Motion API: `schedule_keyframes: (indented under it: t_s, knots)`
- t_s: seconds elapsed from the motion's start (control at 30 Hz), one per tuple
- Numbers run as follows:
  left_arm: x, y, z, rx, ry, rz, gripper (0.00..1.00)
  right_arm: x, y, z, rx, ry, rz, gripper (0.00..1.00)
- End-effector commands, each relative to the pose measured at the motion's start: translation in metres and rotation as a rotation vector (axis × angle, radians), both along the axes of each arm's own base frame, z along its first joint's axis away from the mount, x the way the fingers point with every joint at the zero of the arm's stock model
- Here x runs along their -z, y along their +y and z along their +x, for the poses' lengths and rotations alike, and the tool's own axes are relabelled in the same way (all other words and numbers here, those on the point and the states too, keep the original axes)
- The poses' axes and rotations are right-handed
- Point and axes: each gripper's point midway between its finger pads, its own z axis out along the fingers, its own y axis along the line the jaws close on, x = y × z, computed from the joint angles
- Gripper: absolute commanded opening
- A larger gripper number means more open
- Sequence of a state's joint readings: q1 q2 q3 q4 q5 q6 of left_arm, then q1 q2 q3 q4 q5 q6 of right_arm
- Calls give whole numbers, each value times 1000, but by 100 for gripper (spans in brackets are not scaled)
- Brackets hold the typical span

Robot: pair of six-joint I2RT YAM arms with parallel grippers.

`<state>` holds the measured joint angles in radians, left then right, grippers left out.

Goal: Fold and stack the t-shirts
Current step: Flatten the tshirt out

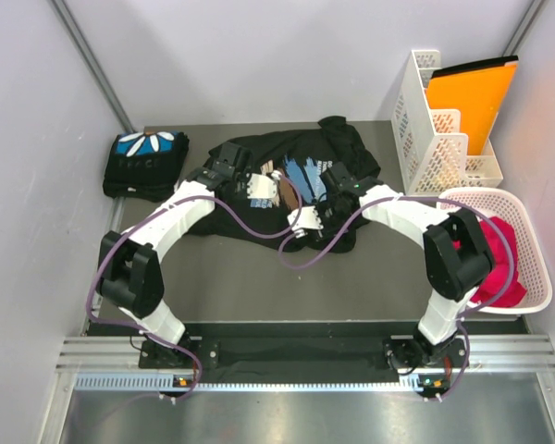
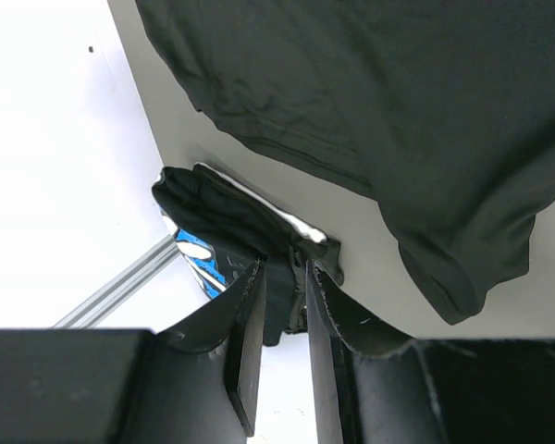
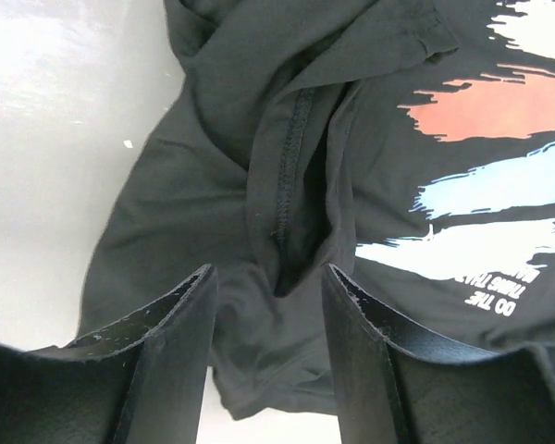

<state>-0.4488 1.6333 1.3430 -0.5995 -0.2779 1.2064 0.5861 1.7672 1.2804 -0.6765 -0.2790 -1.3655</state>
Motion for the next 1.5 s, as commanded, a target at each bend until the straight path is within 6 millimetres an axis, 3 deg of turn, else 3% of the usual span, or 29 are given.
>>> schedule_keyframes:
  t_s: [0.0,0.23,0.37,0.63,0.87,1.07,1.33,1.43,1.47]
  knots:
    - [-18,-4,4,5,-39,-12,30,6,0,7,-18,-85,5,49]
    - [-17,-6,5,9,-37,-11,30,14,2,27,42,-176,22,45]
    - [-18,-8,9,13,-39,-7,30,6,6,39,67,-218,43,40]
    - [-16,-13,12,19,-33,-7,30,-8,11,52,74,-271,64,38]
    - [-11,-16,11,16,-24,-13,29,-23,18,73,81,-349,81,21]
    - [-8,-17,10,13,-17,-16,29,-33,24,96,107,-409,112,19]
    - [-7,-19,9,12,-15,-19,29,-24,27,111,164,-409,118,20]
    - [-7,-19,8,11,-13,-19,29,-33,20,127,260,-501,142,22]
    - [-6,-18,7,11,-11,-18,29,-51,21,141,304,-586,189,23]
